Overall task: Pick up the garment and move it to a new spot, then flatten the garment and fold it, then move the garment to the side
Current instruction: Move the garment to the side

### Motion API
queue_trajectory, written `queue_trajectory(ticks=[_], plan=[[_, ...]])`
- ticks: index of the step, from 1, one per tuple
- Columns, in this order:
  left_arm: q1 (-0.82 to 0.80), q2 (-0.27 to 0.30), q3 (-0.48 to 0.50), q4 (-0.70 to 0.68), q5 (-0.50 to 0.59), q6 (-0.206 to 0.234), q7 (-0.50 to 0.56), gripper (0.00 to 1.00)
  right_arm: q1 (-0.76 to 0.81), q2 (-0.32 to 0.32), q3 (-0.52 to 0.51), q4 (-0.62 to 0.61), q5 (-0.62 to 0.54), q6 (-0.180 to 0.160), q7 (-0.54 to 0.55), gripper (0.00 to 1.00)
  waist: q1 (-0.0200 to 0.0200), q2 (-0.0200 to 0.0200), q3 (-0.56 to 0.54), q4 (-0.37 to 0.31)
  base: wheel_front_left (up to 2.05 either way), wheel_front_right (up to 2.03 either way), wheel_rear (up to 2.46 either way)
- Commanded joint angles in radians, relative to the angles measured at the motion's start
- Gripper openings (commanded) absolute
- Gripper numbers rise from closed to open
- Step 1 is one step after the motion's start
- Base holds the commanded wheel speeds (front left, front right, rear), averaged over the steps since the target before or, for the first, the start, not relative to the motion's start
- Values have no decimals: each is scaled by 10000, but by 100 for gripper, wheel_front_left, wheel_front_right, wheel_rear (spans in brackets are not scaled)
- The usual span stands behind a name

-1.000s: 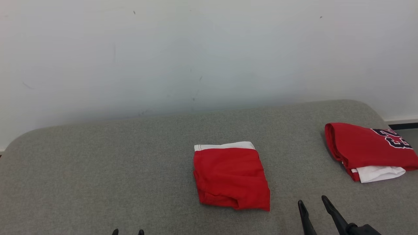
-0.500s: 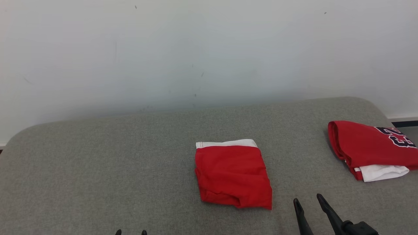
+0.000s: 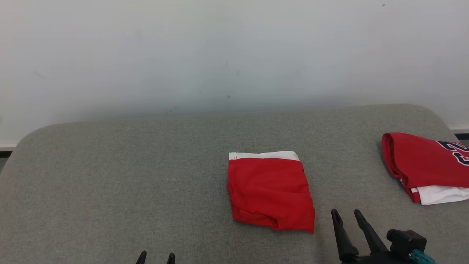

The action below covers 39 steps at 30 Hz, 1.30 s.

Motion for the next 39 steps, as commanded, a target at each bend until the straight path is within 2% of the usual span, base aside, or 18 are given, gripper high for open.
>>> queue_trajectory(ticks=[1,10,17,23,26,29,38,39], plan=[[-112,-4,-49,-4,21,-15,-40,100,-200,-56,120,145,273,1,0,100,0,-1,124,126,0,0,0],[-370,-3,-360,-17,17,-91,-40,100,-1639,-688,1169,1457,3250,1,0,100,0,-1,642,664,0,0,0],[-602,-3,-667,0,6,-149,-40,100,-2750,-1274,2415,2371,5792,1,237,100,0,-1,1046,1071,0,0,0],[-891,-2,-839,-52,-40,-180,-40,100,-3507,-1705,3022,2712,7018,1,535,100,0,-1,1526,1283,0,0,0],[-1107,-2,-1040,17,63,-342,-40,100,-3908,-1953,3490,2859,7429,1,793,100,0,-1,1790,1409,0,0,0],[-1290,-2,-1215,11,77,-315,-40,100,-4236,-2104,3797,3078,7771,1,853,100,0,-1,1999,1489,0,0,0],[-1546,0,-1556,63,5,-204,-40,100,-4570,-2164,4680,3277,8659,1,865,100,0,-1,2160,1573,0,0,0],[-1536,0,-1555,65,19,-206,-40,100,-4589,-2175,4755,3238,8748,2,849,98,0,-1,2155,1568,0,0,0]])
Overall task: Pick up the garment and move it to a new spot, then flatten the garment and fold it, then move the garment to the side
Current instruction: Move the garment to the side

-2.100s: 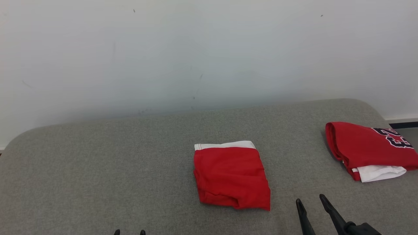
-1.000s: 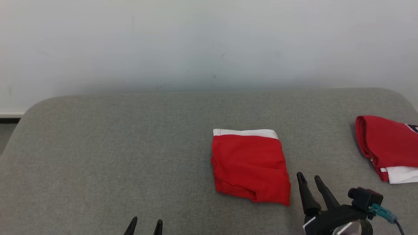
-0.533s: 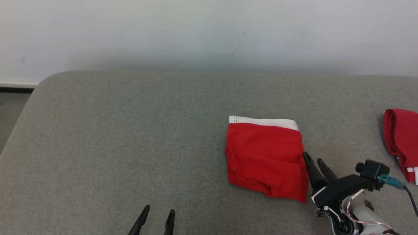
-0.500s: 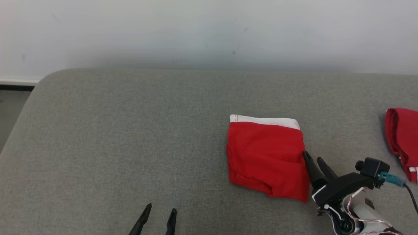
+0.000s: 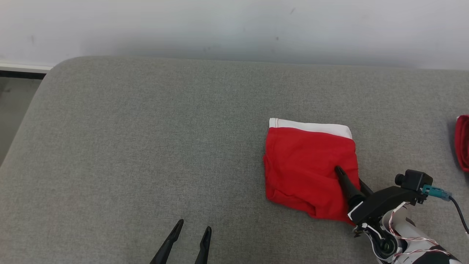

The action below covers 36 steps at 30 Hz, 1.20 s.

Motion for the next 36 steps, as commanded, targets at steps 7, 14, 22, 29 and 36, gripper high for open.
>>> queue_trajectory(ticks=[7,14,22,29,36], plan=[[-30,7,125,-73,73,13,-39,100,-211,-226,596,-61,515,2,151,19,-2,-2,-46,-83,0,0,0],[-15,7,118,-172,41,28,-39,100,-624,-616,1161,-41,456,2,75,0,-2,-2,11,-137,0,0,0],[-76,7,232,-273,129,25,-39,100,-1154,-1134,1910,-46,-162,2,-144,0,-2,-2,175,-347,0,0,0],[-214,7,292,-415,269,-86,-39,100,-1947,-1728,2848,-219,-981,2,-247,0,-2,-2,453,-968,0,0,0],[-339,9,366,-511,451,-214,-39,100,-2848,-2413,3832,-562,-1797,2,-173,0,-2,-2,746,-1858,0,0,0]])
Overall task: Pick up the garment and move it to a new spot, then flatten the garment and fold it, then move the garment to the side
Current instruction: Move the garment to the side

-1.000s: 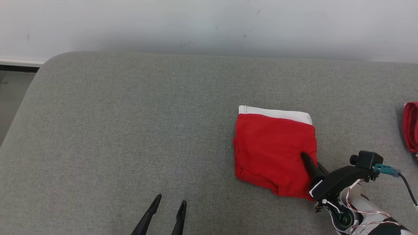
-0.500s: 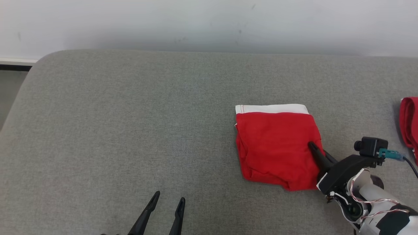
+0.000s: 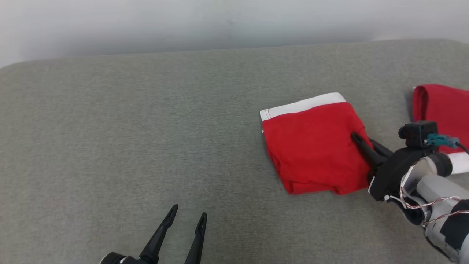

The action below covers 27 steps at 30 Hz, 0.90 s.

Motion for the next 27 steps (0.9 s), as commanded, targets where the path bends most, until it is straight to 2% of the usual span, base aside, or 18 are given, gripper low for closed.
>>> queue_trajectory(ticks=[1,14,27], plan=[[-76,14,46,-21,141,-42,-39,100,-162,-115,64,-63,-94,1,5,0,0,-1,265,-505,0,0,0],[-484,134,161,-180,532,-356,-39,100,-1283,-839,439,-285,-458,1,-401,0,0,-1,1180,-2037,0,0,0],[-1325,471,4,-309,779,-615,-39,100,-2892,-1078,494,440,-887,1,-645,0,0,-1,2501,-2861,0,0,0]])
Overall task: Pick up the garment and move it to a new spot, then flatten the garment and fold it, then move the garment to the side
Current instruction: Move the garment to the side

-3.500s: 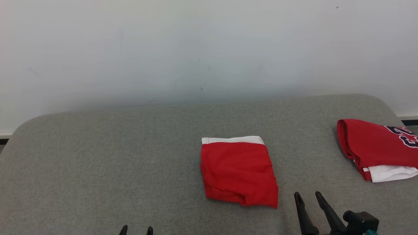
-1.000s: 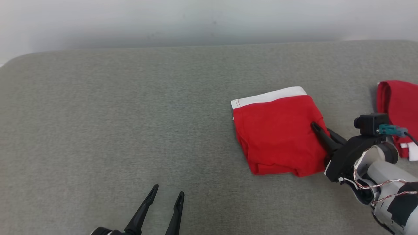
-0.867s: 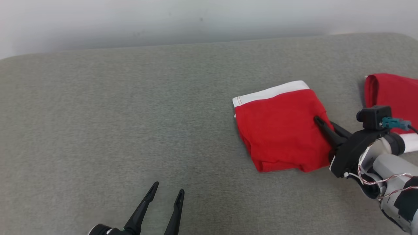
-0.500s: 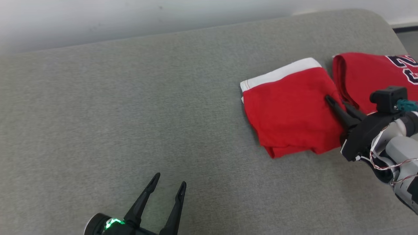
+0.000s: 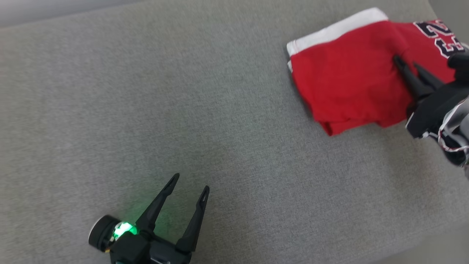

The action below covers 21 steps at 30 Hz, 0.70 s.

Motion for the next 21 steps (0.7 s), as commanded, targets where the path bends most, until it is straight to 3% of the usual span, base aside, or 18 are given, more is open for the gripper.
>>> queue_trajectory(ticks=[1,21], plan=[[-295,168,-97,7,115,-77,-39,100,-359,-70,10,124,75,1,-51,0,-1,-2,710,-409,0,0,0],[-1478,723,-324,121,7,-240,23,100,-1782,-1103,-15,1031,-691,-3,-128,0,-1,-2,1856,-724,0,0,0]])
